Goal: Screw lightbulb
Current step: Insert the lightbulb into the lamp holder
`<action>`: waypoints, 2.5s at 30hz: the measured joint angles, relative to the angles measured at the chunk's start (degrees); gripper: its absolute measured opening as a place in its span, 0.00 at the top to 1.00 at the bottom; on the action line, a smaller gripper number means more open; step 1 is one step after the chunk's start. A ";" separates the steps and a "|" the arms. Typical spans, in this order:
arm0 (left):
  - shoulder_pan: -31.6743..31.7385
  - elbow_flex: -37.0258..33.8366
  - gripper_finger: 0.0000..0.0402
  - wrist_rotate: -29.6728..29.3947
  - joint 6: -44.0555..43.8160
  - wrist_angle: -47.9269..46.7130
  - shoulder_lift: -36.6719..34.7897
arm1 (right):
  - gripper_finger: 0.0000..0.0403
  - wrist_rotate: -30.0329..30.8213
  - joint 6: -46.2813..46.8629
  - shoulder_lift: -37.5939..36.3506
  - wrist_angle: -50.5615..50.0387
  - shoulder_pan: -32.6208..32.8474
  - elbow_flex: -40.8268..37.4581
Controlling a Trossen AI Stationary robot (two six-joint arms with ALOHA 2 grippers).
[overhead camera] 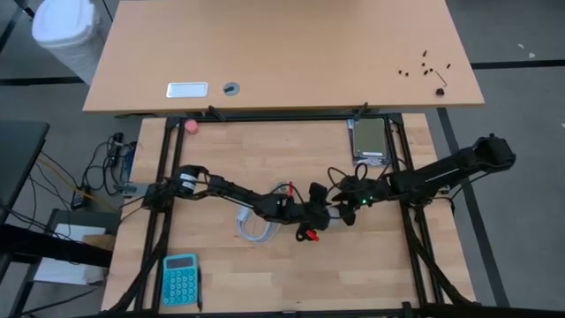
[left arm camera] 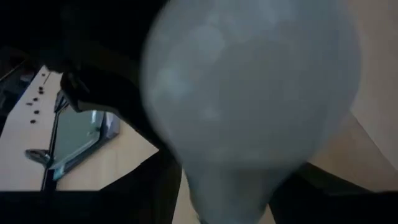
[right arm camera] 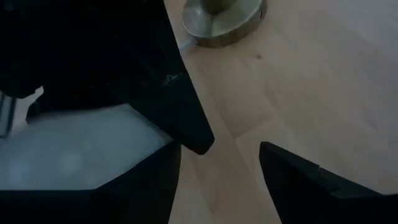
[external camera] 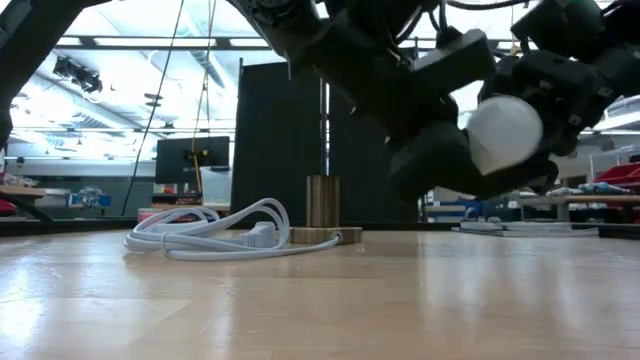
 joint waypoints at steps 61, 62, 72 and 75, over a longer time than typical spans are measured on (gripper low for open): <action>3.44 -25.88 0.59 -1.41 -18.88 16.77 -24.07 | 0.43 1.88 -7.88 -12.61 -1.84 -10.34 0.00; 3.61 -26.93 0.59 -1.43 -18.90 17.67 -24.26 | 0.43 1.90 -7.88 -12.36 -1.68 -10.34 0.00; 4.26 -32.73 0.59 -1.12 -20.07 31.58 -24.51 | 0.43 7.52 -5.08 -9.26 2.06 -9.70 0.00; 4.27 -35.41 0.59 -1.09 -20.79 38.12 -24.53 | 0.43 7.87 -4.69 -7.59 5.66 -9.03 0.00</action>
